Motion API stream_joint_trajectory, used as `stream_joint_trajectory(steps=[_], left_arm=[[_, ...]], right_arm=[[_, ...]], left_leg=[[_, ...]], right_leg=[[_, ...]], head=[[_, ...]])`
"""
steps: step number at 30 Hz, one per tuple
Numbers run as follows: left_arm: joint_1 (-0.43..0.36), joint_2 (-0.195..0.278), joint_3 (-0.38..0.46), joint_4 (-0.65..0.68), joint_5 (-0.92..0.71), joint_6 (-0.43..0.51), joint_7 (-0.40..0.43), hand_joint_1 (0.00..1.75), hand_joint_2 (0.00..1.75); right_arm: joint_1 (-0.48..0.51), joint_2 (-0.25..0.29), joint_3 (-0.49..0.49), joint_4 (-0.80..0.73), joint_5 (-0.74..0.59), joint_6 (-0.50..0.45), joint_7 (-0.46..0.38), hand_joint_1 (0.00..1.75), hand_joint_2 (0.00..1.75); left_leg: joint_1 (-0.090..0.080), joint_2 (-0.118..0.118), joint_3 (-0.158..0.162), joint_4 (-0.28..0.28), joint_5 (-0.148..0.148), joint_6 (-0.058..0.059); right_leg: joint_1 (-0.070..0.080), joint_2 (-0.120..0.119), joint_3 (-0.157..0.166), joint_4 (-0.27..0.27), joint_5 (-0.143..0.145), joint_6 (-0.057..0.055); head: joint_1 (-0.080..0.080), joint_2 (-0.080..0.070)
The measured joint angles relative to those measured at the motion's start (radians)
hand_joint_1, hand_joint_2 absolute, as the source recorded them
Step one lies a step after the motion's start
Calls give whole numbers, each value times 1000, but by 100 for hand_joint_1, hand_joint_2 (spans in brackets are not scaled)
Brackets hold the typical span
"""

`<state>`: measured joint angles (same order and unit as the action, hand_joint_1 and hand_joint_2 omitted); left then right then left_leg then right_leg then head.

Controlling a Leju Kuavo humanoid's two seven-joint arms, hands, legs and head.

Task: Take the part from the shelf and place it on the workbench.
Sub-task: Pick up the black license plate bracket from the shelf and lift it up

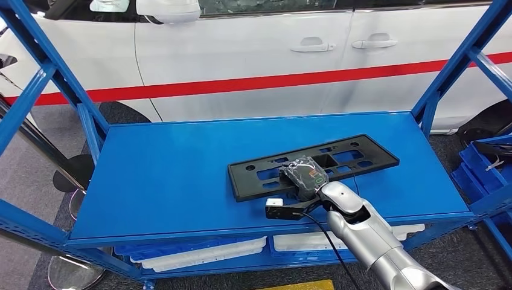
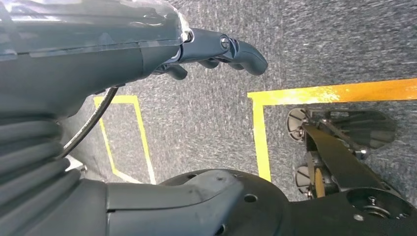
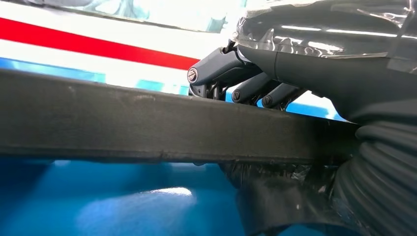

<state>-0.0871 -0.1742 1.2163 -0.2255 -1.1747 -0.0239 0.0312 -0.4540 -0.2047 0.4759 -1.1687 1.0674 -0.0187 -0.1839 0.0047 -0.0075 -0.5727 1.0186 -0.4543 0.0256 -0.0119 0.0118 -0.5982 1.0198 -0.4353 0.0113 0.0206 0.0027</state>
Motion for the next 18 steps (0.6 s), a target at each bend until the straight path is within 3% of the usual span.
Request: stream_joint_trajectory(steps=[8,18], left_arm=[[1,0,6,0,-3,6,-9,0,175],[1,0,6,0,-27,14,-16,0,175]], right_arm=[[77,9,-31,-303,98,-85,26,175,175],[115,14,-76,-525,203,-156,13,175,175]], left_leg=[[0,0,-7,0,0,-1],[0,0,-11,0,0,-1]], right_leg=[[0,1,-9,2,1,0],[0,0,-13,2,0,-1]], head=[[0,0],[0,0]])
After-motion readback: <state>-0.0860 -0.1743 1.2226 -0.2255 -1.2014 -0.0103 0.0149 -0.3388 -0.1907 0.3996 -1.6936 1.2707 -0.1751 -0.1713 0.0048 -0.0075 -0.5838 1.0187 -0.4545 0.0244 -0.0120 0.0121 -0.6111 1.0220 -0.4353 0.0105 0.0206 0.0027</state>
